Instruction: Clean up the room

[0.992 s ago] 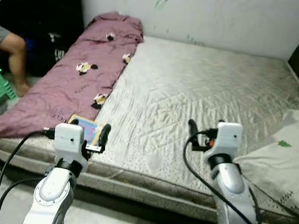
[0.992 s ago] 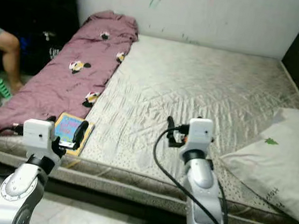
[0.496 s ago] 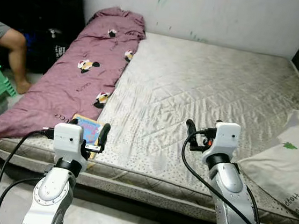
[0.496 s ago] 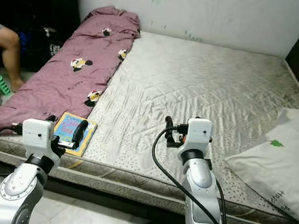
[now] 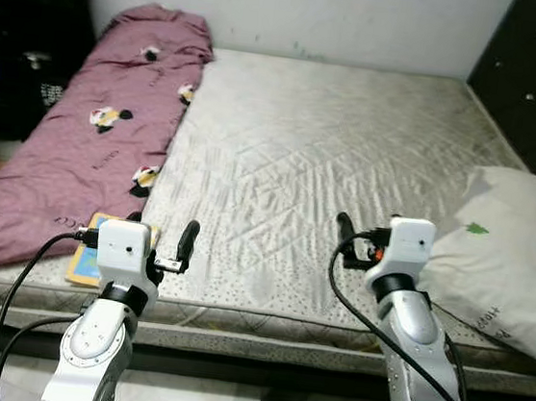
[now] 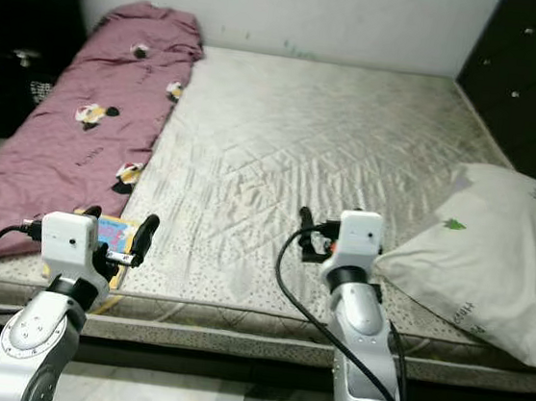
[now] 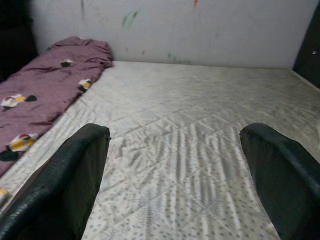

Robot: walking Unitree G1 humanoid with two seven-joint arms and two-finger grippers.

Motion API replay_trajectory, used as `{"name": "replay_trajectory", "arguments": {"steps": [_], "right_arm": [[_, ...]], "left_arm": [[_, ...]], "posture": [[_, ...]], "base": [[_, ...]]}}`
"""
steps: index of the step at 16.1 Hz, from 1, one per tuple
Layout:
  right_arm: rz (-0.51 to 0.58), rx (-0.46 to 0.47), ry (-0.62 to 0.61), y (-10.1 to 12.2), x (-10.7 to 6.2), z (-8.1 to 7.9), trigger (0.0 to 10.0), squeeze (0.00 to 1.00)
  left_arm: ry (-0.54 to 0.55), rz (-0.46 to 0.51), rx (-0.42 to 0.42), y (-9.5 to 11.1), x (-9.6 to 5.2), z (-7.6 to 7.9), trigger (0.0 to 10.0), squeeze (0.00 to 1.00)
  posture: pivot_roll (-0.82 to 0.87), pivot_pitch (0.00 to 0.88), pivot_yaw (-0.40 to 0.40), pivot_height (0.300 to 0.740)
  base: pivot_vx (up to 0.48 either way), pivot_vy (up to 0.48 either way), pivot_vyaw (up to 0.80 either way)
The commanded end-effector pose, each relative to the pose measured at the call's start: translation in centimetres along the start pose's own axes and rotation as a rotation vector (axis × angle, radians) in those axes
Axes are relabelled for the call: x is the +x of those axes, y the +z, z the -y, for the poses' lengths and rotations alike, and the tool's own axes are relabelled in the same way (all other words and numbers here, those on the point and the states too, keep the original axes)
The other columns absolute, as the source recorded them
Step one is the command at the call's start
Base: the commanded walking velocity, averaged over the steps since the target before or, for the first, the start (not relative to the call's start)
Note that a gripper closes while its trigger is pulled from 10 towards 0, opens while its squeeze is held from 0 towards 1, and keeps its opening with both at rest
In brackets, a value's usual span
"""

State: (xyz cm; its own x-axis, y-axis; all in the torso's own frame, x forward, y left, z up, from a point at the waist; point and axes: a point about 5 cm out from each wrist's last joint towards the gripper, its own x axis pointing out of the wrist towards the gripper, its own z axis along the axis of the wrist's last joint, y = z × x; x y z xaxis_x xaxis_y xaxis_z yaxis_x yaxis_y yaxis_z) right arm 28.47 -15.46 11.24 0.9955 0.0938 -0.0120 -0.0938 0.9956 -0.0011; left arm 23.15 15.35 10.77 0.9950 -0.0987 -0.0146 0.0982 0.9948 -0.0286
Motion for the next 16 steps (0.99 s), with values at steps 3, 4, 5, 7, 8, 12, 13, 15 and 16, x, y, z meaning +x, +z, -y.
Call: {"name": "replay_trajectory", "arguments": {"steps": [3,4,5,7,8,12,13,15,16], "right_arm": [[0.001,0.001,0.001,0.09,0.15,-0.15,10.0,0.0],[0.001,0.0,0.002,0.09,0.15,-0.16,10.0,0.0],[0.001,-0.001,0.002,0.08,0.15,-0.16,10.0,0.0],[0.001,-0.003,0.003,0.08,0.14,-0.16,10.0,0.0],[0.0,-0.004,0.004,0.07,0.13,-0.14,10.0,0.0],[0.0,-0.007,0.004,0.07,0.13,-0.13,10.0,0.0],[-0.001,-0.008,0.004,0.06,0.13,-0.14,10.0,0.0],[-0.004,-0.008,0.004,-0.02,0.13,-0.11,10.0,0.0],[-0.004,-0.009,0.005,-0.02,0.12,-0.11,10.0,0.0]], "left_arm": [[0.007,0.005,0.004,0.14,-0.03,-0.25,10.0,0.0],[0.005,0.004,0.005,0.14,-0.02,-0.24,10.0,0.0],[0.004,0.004,0.006,0.14,-0.02,-0.22,10.0,0.0],[0.004,0.005,0.004,0.14,-0.01,-0.18,10.0,0.0],[0.004,0.005,0.003,0.14,-0.02,-0.13,10.0,0.0],[0.002,0.004,0.001,0.13,-0.03,-0.07,10.0,0.0],[0.002,0.004,0.0,0.12,-0.02,-0.08,10.0,0.0],[0.002,0.004,-0.002,0.14,0.0,-0.04,10.0,0.0],[0.002,0.005,-0.002,0.13,0.0,-0.03,10.0,0.0]], "posture": [[-0.07,0.0,-0.004,0.74],[-0.07,0.0,-0.004,0.74],[-0.07,0.0,-0.005,0.74],[-0.07,0.0,-0.005,0.74],[-0.07,0.0,-0.005,0.74],[-0.07,0.0,-0.006,0.74],[-0.07,0.0,-0.006,0.74],[-0.07,0.0,-0.007,0.74],[-0.07,0.0,-0.007,0.74]], "base": [[0.0,-0.091,0.0],[0.0,-0.277,0.0],[0.0,-0.322,0.0],[0.0,-0.328,0.0],[0.0,-0.326,0.0],[0.0,-0.328,0.0],[0.0,-0.33,0.0],[0.0,-0.328,0.0],[0.0,-0.322,0.0]]}}
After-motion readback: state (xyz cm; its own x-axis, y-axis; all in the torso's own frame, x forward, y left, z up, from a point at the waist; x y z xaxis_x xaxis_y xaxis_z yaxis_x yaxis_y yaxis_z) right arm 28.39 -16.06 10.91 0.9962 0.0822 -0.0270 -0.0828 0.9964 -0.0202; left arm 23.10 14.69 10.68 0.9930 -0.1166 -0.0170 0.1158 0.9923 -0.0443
